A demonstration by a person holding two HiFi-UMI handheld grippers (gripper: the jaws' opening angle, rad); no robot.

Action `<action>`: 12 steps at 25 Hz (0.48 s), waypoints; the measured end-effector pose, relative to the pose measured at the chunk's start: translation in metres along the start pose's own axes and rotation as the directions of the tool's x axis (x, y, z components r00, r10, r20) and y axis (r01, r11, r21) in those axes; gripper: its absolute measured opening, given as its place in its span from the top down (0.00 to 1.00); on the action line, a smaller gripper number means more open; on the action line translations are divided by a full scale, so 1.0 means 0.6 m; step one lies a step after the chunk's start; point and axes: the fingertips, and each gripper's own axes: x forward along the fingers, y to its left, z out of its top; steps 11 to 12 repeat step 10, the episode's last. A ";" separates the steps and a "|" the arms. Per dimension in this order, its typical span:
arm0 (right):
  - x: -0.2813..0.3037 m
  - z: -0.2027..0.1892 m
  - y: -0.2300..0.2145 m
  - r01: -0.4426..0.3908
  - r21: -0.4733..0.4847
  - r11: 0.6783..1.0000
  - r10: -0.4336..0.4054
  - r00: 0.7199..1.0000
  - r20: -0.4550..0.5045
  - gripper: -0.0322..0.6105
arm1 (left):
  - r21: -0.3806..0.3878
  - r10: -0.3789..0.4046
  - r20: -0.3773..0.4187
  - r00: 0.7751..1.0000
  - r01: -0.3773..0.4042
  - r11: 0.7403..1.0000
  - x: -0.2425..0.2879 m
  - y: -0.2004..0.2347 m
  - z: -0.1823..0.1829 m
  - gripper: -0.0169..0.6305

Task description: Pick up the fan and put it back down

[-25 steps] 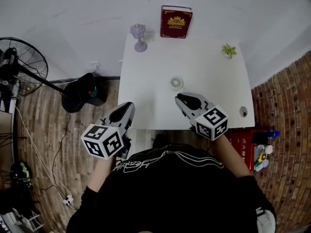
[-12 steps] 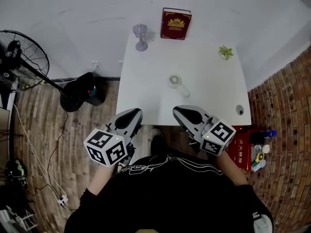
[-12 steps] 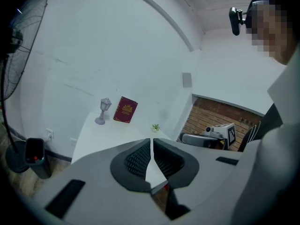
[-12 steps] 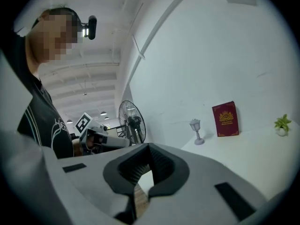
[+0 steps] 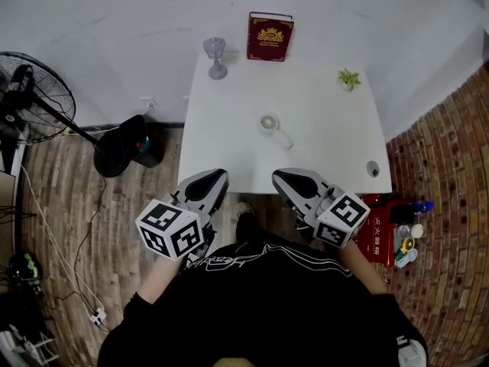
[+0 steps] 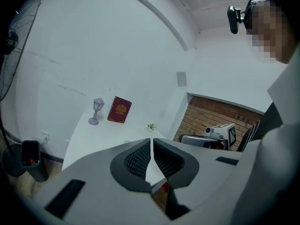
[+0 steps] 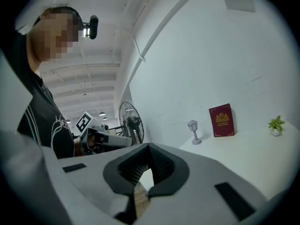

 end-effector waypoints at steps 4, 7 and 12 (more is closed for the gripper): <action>-0.007 0.003 -0.006 0.007 0.017 1.000 -0.007 1.000 0.010 0.95 | 0.012 -0.013 -0.005 1.000 0.013 1.000 0.007 -0.016 0.002 0.91; -0.014 0.005 -0.003 0.004 0.015 1.000 -0.004 1.000 0.017 0.95 | 0.025 -0.013 -0.001 1.000 0.013 1.000 0.006 -0.025 0.004 0.91; -0.020 0.003 0.002 0.005 0.012 1.000 -0.005 1.000 0.020 0.95 | 0.030 -0.007 0.000 1.000 0.007 1.000 0.004 -0.029 0.003 0.91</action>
